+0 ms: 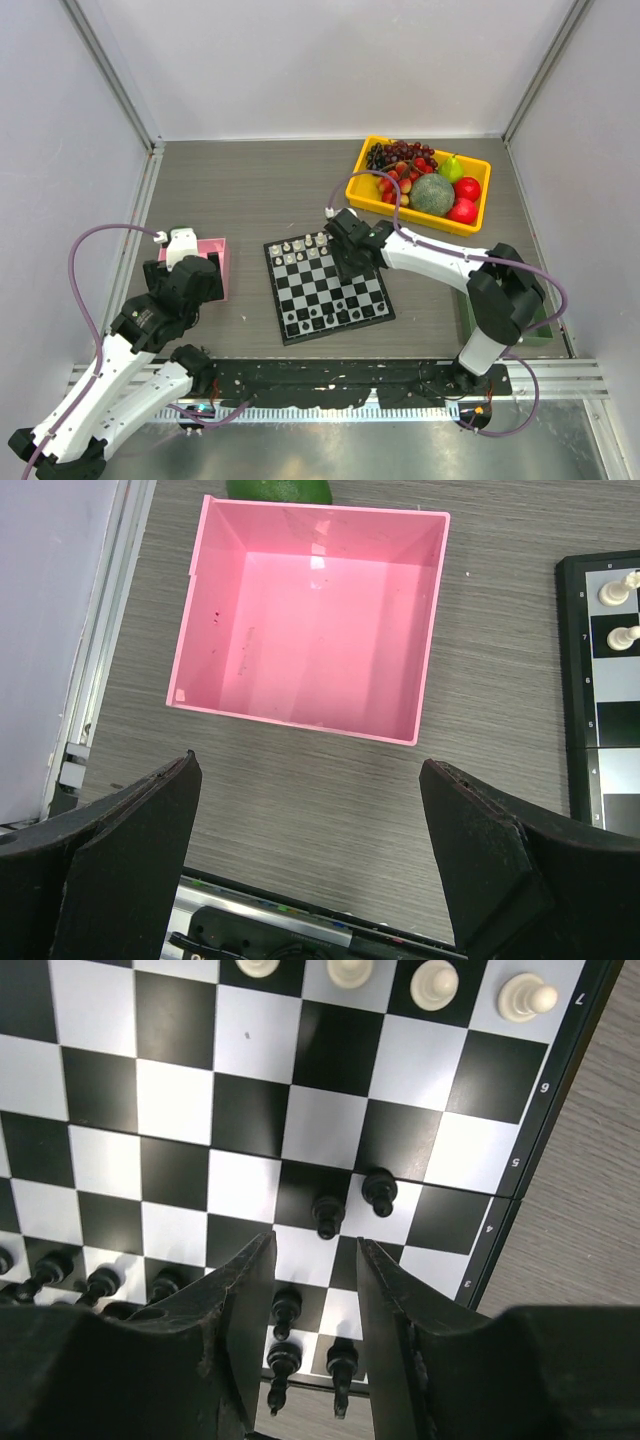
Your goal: Set up the chess pieces on the board
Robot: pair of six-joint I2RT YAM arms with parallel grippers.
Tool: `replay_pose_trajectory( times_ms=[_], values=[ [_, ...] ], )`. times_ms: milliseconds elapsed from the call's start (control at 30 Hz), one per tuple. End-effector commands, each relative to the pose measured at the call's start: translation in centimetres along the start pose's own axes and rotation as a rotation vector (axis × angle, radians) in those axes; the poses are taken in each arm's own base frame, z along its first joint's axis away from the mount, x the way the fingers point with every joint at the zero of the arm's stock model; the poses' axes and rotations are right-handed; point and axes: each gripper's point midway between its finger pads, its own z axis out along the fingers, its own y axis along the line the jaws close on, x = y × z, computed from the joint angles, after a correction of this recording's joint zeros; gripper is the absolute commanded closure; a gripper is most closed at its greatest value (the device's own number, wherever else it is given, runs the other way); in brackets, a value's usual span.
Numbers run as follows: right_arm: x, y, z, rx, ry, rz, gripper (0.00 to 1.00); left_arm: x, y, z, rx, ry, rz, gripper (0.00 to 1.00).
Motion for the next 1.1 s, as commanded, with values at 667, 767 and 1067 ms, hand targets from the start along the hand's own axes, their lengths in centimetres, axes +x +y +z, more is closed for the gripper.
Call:
replay_pose_trajectory(
  times_ms=[667,767,1067],
  values=[
    [-1.2,0.7,1.7,-0.042,0.007,-0.006,0.79,-1.0,-0.1,-0.2,0.002,-0.027,-0.034,0.01],
    [-1.0,0.5,1.7,-0.035,0.016,-0.013,0.82,-0.9,-0.1,-0.2,0.004,-0.026,-0.032,0.01],
    [-1.0,0.5,0.4,-0.056,-0.007,-0.015,0.88,-1.0,-0.2,-0.2,0.007,-0.027,-0.034,0.01]
  ],
)
